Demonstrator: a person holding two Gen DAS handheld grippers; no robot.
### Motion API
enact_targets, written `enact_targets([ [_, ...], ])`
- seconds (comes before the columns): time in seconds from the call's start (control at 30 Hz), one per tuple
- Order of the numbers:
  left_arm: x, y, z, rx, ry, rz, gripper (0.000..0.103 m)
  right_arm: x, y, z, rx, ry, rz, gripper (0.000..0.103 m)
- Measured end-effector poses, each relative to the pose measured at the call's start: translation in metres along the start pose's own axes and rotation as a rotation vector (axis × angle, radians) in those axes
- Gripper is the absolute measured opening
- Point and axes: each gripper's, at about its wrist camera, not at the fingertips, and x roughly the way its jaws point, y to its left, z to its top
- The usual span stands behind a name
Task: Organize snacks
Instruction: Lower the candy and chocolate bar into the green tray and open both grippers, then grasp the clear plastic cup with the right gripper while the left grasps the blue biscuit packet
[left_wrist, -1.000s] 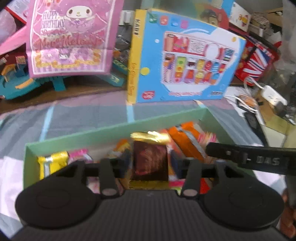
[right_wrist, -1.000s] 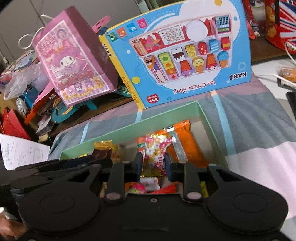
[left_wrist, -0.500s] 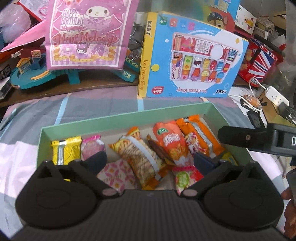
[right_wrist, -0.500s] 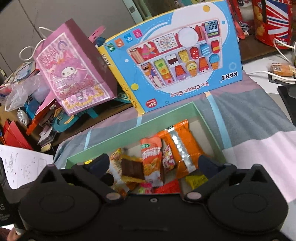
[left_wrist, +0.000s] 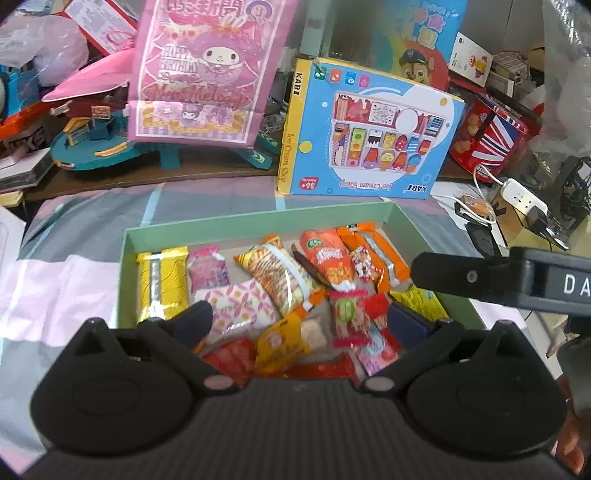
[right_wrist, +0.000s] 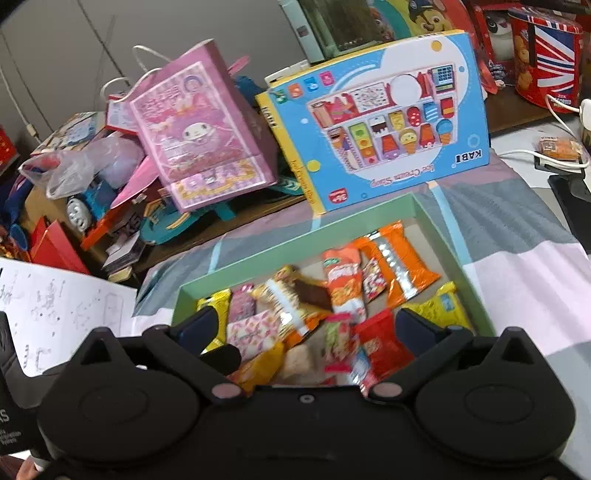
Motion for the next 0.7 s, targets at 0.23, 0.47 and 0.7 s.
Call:
enact_targets([
  [0.23, -0.028, 0.023, -0.033, 0.011, 0.012, 0.015, 0.103, -0.008, 0.025, -0.033, -0.016, 0.054, 0.040, 0.103],
  [0.47, -0.042, 0.073, -0.068, -0.019, 0.042, 0.071, 0.103, 0.002, 0.045, -0.071, -0.023, 0.133, 0.073, 0.103],
  [0.7, -0.044, 0.126, -0.107, -0.088, 0.102, 0.129, 0.103, 0.024, 0.053, -0.103, 0.014, 0.219, 0.092, 0.103],
])
